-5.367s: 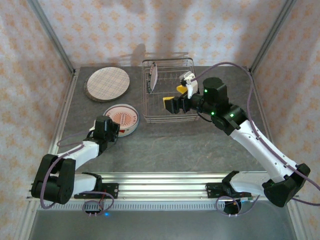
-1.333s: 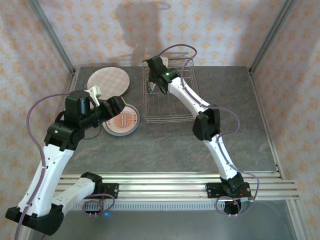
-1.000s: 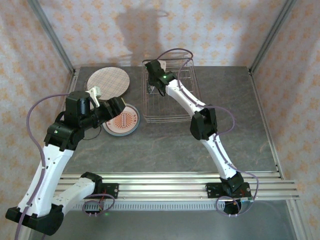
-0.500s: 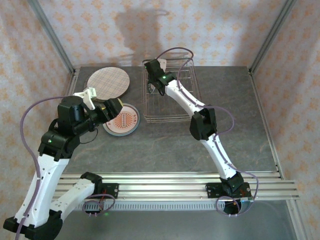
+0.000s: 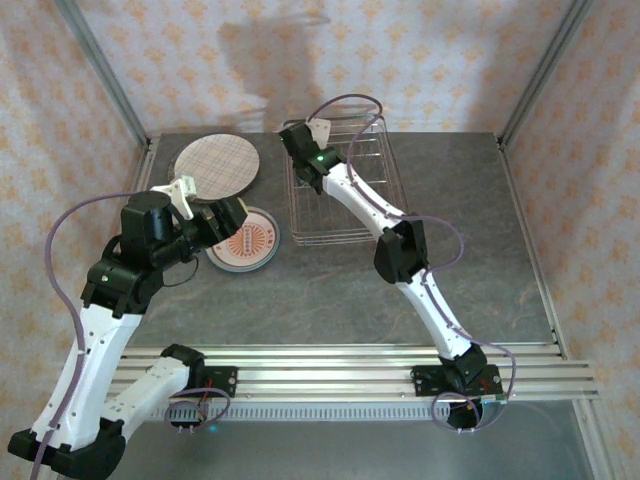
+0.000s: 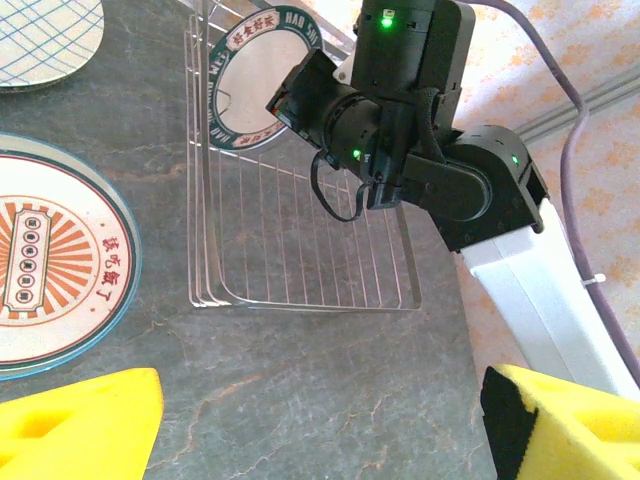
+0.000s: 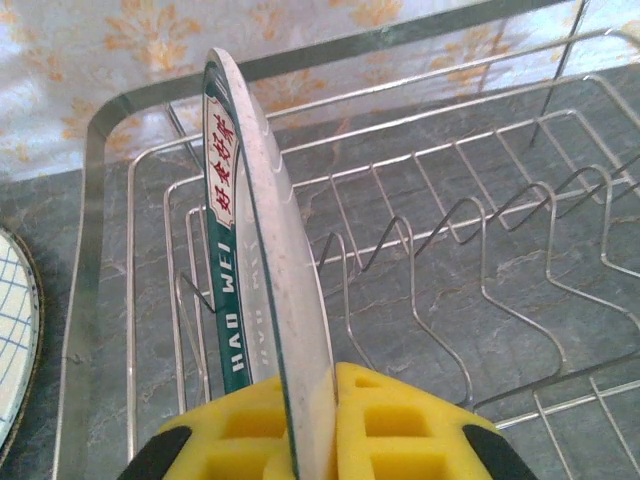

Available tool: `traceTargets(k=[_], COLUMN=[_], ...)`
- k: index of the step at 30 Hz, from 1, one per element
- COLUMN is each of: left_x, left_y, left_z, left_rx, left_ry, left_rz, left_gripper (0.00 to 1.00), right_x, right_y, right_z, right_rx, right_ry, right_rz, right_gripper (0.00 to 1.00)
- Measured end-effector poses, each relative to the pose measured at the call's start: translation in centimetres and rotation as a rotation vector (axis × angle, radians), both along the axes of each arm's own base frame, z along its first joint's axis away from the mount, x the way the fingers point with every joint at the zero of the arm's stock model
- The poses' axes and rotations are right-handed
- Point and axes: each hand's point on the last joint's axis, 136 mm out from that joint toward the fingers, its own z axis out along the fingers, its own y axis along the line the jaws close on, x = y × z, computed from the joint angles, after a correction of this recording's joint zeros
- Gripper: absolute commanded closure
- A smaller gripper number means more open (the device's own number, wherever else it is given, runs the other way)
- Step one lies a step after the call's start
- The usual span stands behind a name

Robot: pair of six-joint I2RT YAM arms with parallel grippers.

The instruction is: Unload the plates from the dish rack

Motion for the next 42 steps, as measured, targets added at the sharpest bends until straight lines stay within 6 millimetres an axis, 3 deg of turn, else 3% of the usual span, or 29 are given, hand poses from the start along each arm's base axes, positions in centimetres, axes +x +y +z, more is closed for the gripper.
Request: traceTargets(k=[6,13,18,22,32,37,42], left_x=[0.2,0.3,0.7,0.9,2.1,3.3,4.8], left_y=[0.0,-0.1,-0.2,-0.2,-0.5,-0.9,-1.7], left_z=[-0.2,-0.4,0.0,0.0,0.8,1.4,1.5], left_rx=[0.0,-0.002,-0.015,-0.026,-0.081,-0.147,-0.222], left_ry=[0.007,0.006,-0.006,-0.004,-0.02,-0.023,-0.001], left_rz=[0.001,0.002,0.006,0.012,0.034,0.054,0.059], left_gripper=[0.17,0.17,0.16,0.16,0.13,0.14,0.14], right_x=[-0.7,-1.7,-2.5,-3.3,-6.5,-8.1,-9.5], right_y=[0.2,0.2,-0.2,-1.1,-4.7,-6.3,-7.6], right_z=[2.5,3.4,5.2,8.2,18.0,20.8,22.4], right_rx=[-0.03,-0.074,-0.084,-0.07,-0.001,0.012,0.007], right_ry=[-0.089,-0.129,-0.149,-0.181,-0.283,-0.298,-0.29], right_rz=[-0.073,-0.118,-0.14,-0.158,-0.204,-0.208,-0.204], right_gripper=[1.0,1.0,1.0,1.0,1.0,1.0,1.0])
